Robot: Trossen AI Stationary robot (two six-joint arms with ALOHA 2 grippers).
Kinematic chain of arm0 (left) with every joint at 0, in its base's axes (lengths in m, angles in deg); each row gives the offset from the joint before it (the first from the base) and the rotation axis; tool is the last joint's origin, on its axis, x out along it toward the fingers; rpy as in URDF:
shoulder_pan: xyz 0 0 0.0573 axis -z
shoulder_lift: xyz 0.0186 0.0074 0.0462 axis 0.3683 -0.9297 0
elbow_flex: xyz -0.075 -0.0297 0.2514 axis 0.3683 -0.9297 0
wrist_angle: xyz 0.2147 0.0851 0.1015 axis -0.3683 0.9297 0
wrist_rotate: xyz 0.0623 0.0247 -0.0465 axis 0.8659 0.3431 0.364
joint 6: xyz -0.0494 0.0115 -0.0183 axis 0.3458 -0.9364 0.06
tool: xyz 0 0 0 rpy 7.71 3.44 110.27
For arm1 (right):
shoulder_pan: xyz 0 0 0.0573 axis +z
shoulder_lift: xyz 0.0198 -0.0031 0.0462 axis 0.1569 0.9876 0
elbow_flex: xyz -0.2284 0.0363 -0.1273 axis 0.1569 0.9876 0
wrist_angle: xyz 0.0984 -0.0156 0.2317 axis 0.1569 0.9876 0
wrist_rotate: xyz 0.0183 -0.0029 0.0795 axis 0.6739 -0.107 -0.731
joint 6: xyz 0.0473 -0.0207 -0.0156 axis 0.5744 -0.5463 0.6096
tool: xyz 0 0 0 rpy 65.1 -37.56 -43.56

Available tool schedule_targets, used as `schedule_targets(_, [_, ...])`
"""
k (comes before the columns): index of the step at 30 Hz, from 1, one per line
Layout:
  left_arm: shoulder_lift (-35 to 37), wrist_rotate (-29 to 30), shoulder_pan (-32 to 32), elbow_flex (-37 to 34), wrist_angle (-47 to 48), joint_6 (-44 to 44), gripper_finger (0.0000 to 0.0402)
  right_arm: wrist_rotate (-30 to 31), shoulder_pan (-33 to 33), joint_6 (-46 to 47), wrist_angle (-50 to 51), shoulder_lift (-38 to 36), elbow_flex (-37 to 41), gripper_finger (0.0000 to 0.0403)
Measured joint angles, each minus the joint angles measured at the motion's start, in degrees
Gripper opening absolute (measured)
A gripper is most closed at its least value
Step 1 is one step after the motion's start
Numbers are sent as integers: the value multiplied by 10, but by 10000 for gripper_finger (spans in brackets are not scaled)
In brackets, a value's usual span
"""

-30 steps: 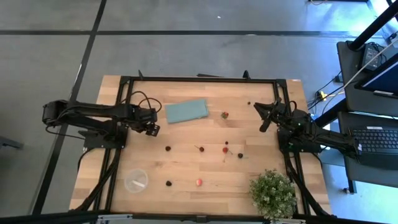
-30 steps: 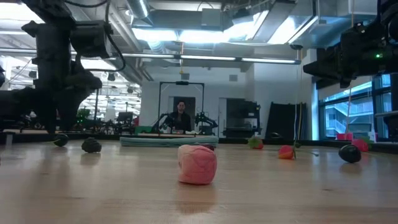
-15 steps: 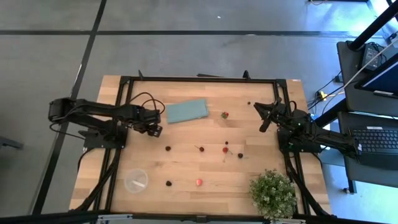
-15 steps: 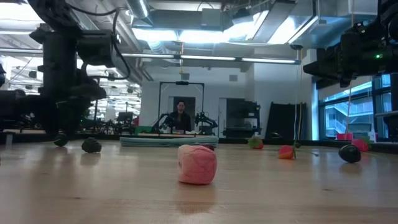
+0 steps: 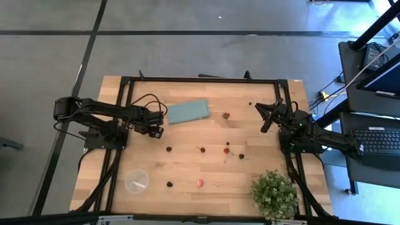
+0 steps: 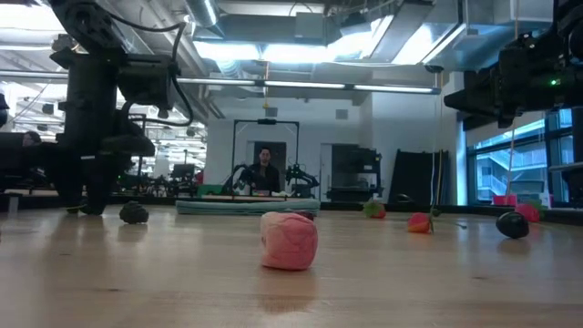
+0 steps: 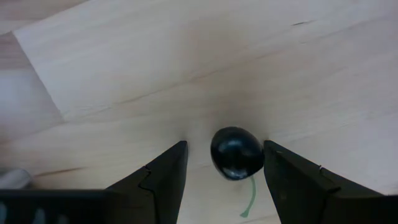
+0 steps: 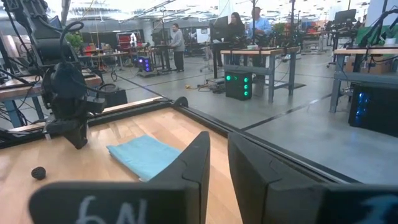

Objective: Pick and placing Produce into tupperware
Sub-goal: Put the left black cherry into the transparent container

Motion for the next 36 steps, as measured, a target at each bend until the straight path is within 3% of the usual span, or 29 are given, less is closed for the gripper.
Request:
schedule_targets(10, [1, 6, 0, -2, -5, 14, 137, 0, 0, 0, 0, 0, 0, 61])
schedule_targets(28, [6, 2, 0, -2, -9, 11, 107, 0, 0, -2, 0, 0, 0, 61])
schedule_targets(36, [51, -55, -1, 72, 20, -61, 102, 0, 0, -16, 0, 0, 0, 61])
